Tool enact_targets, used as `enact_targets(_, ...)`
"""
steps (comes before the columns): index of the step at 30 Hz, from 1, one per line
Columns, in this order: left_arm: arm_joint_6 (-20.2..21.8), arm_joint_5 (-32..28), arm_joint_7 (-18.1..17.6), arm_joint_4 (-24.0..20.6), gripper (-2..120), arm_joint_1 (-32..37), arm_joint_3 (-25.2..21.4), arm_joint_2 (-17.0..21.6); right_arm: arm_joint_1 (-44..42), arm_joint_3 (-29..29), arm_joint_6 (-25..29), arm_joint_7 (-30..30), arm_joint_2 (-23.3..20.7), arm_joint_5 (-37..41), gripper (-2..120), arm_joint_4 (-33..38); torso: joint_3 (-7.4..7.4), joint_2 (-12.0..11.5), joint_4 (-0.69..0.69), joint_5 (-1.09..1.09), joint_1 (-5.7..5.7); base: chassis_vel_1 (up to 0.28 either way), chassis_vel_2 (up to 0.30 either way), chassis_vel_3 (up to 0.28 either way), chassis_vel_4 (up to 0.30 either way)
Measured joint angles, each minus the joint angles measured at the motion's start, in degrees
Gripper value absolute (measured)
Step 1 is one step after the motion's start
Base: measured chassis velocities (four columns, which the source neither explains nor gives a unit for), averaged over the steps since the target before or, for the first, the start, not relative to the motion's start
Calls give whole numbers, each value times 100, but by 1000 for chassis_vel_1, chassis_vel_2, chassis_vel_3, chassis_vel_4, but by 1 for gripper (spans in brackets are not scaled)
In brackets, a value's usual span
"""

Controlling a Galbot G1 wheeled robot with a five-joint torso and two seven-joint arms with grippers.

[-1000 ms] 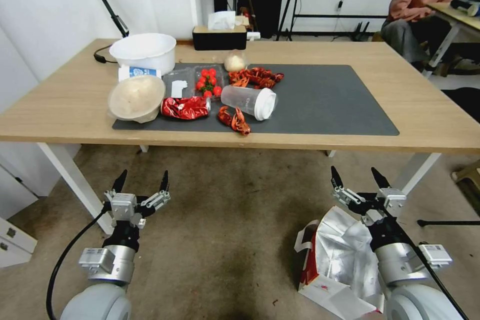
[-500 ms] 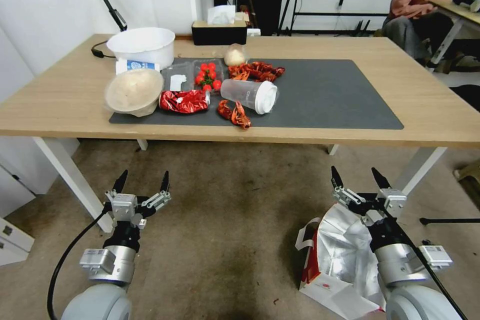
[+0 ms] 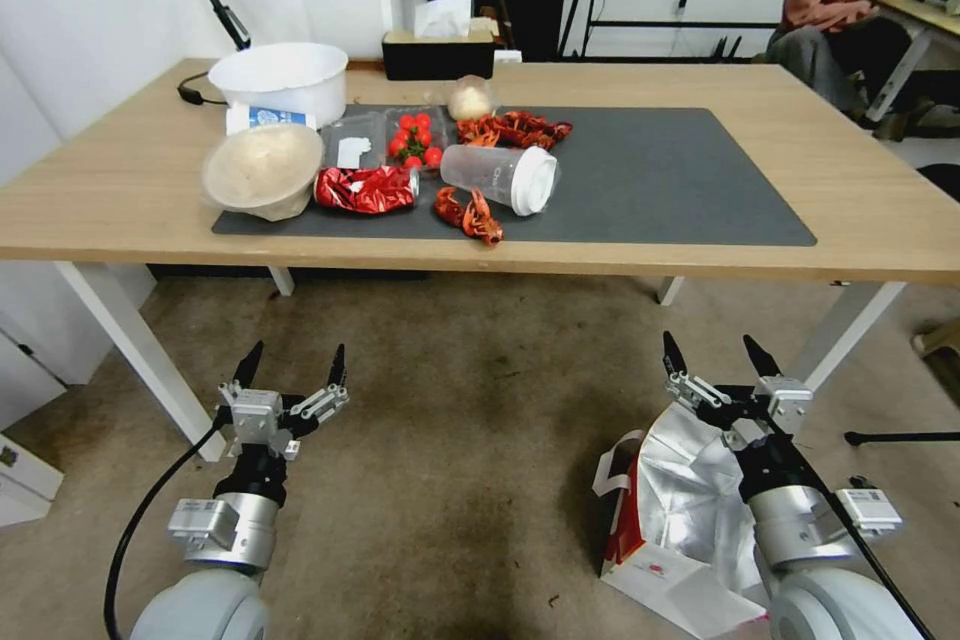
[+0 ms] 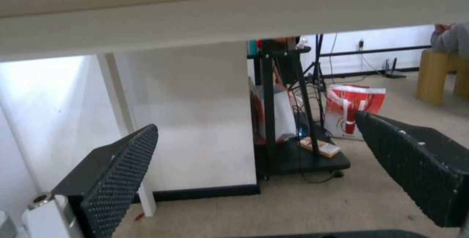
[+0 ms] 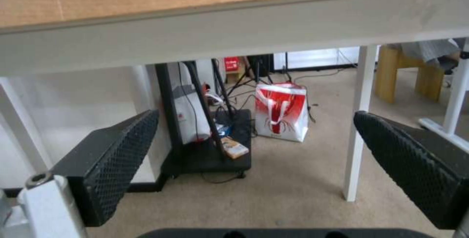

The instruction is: Pick up the food delivery bag from the floor and place it on the table.

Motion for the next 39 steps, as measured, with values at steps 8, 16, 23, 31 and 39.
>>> enact_targets(8, -11, 10, 1, 54, 100, -23, 32, -5, 4, -9, -2, -1, -5, 3, 100, -9, -105, -177, 0, 0, -71, 0, 0, 0, 0)
enact_targets(16, -11, 32, 2, 33, 100, -16, 50, 2, -2, -23, -3, -4, 37, 14, 100, 47, -242, -377, 0, 0, -134, 0, 0, 0, 0)
enact_targets(23, -45, 56, 4, 9, 100, 7, 45, -5, -12, 13, -2, -5, 22, 47, 100, 94, -329, -517, 0, 0, -186, 0, 0, 0, 0)
enact_targets(31, -72, 80, 9, -36, 100, 46, 34, -22, 11, 21, -2, -2, 27, 81, 100, 93, -460, -713, 0, 0, -253, 0, 0, 0, 0)
enact_targets(39, -86, 96, 14, -56, 100, 49, 57, -41, -3, 19, -4, -2, 42, 89, 100, 116, -587, -898, 0, 0, -312, 0, 0, 0, 0)
